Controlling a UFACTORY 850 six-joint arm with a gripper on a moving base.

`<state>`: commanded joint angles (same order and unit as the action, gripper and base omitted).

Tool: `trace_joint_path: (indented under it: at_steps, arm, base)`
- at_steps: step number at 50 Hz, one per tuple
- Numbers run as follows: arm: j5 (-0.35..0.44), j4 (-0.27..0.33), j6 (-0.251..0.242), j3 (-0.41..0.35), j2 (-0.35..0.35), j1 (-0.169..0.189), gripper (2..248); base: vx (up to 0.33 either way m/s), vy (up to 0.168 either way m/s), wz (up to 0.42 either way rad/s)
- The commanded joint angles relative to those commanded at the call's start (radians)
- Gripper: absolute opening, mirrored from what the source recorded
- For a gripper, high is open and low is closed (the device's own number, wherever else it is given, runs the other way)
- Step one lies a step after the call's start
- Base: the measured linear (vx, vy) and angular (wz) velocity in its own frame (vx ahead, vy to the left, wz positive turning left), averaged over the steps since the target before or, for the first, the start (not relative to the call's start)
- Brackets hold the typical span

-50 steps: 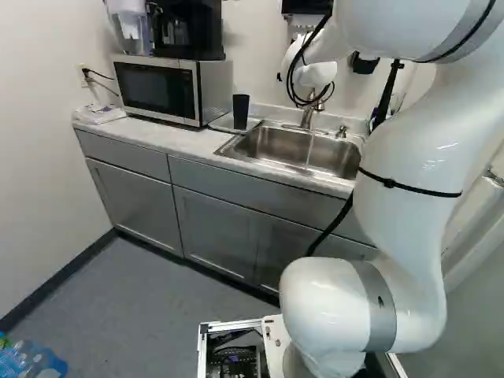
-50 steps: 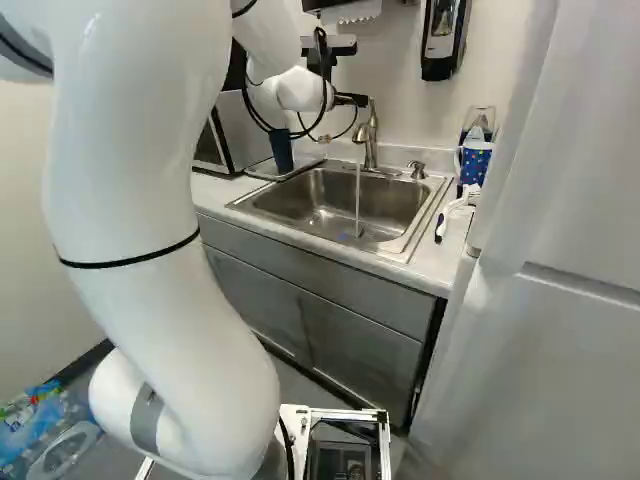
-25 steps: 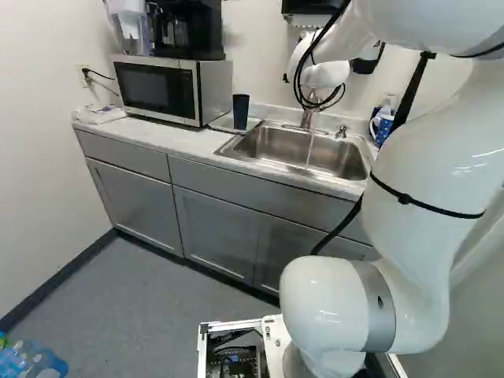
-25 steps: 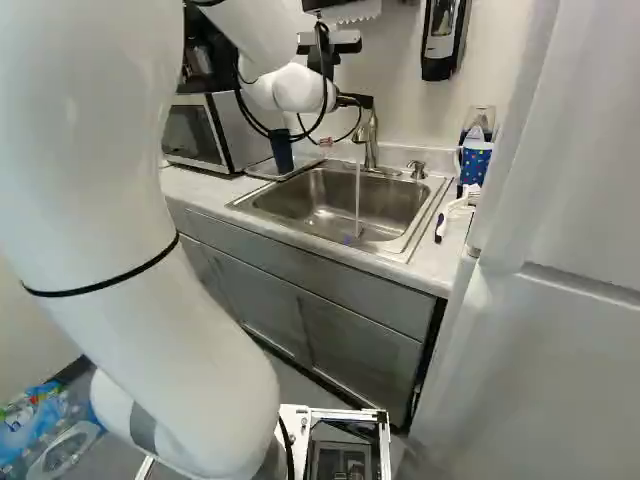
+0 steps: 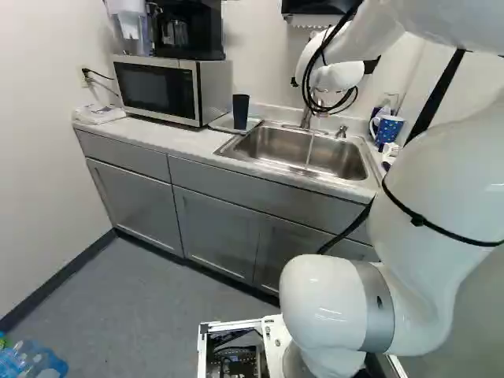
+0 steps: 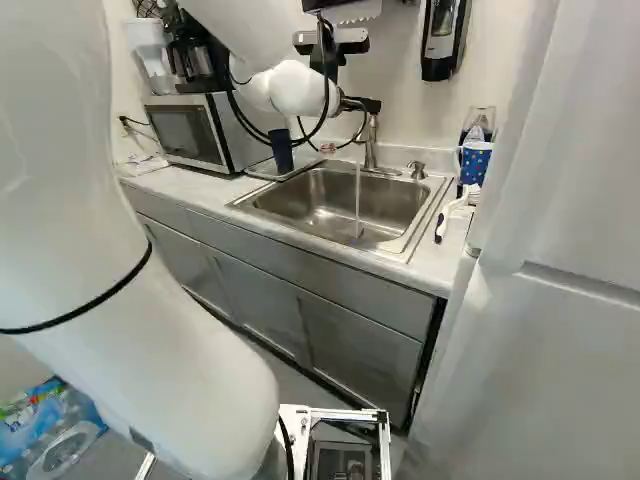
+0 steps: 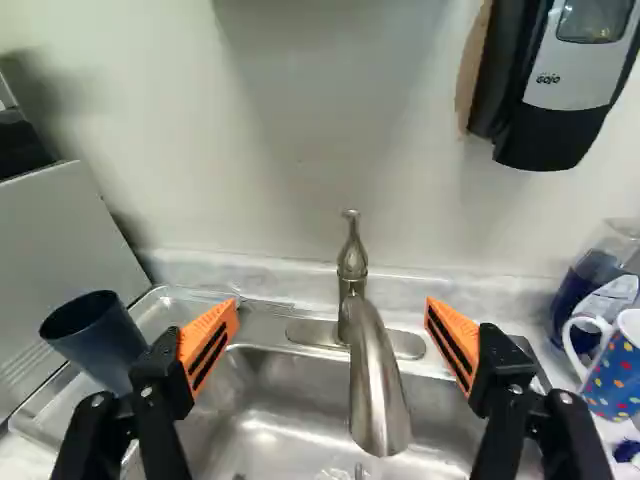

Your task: Rinse the cup and place it in the tray

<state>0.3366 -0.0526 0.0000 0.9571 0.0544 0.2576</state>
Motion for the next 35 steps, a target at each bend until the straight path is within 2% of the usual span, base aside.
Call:
trace_joint_path:
  at_steps: [10,35]
  arm:
    - [-0.079,0.000,0.000,-0.038,0.040,0.015,247]
    - [-0.339,0.000,0.000,-0.120,0.128,0.043,247]
  base:
    - [0.000,0.000,0.000]
    - [0.000,0.000,0.000]
